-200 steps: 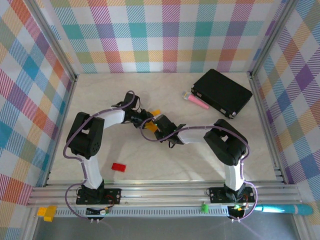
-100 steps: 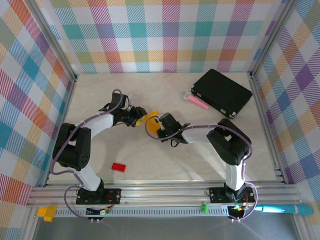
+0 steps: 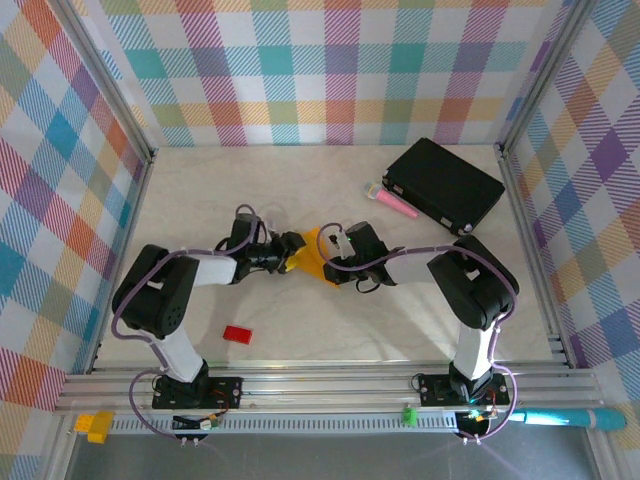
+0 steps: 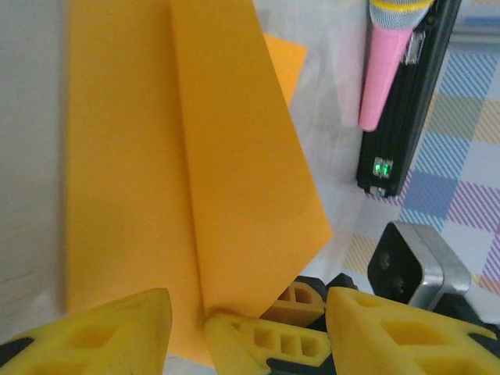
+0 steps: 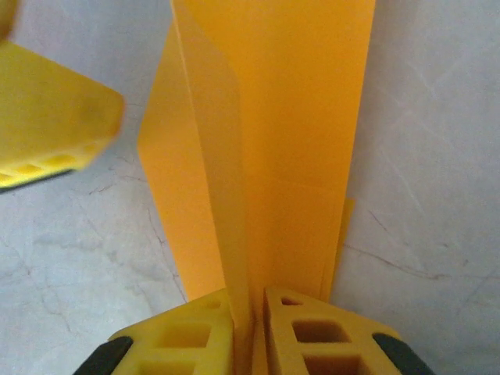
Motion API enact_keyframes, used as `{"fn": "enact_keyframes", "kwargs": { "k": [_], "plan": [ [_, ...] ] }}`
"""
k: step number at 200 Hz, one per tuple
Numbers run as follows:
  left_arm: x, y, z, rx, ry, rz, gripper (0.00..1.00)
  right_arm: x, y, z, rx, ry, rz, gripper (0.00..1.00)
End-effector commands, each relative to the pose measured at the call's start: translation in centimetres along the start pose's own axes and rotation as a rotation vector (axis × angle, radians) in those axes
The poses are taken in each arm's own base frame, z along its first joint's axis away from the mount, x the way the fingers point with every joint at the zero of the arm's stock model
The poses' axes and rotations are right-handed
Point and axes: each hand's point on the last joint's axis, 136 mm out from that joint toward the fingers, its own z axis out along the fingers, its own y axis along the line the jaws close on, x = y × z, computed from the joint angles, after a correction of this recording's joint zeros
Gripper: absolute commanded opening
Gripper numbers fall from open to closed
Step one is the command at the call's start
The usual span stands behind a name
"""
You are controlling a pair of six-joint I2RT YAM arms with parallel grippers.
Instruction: Fold a paper plane with a square sheet of paper (pick it up from the middle)
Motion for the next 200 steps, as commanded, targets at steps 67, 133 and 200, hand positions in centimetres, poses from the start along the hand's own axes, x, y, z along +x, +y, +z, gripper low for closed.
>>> {"fn": "enact_keyframes", "kwargs": {
  "k": [67,133,200],
  "plan": [
    [1.4,1.4,2.2,-0.112,0.058,0.11,0.43,1.1,0.6,-0.8,-0.094,0.035,0.097,0.17],
    [1.8,5.0,2.7,-0.288,0.103,0.061,0.43,0.8,0.7,-1.1,-0.121,0.053,0.137,0.21],
    [2.0,7.2,2.3,-0.406,0.122,0.032,0.4,-0.5,1.6,-1.9,-0.149,0.047,0.158,0.23]
  ]
}}
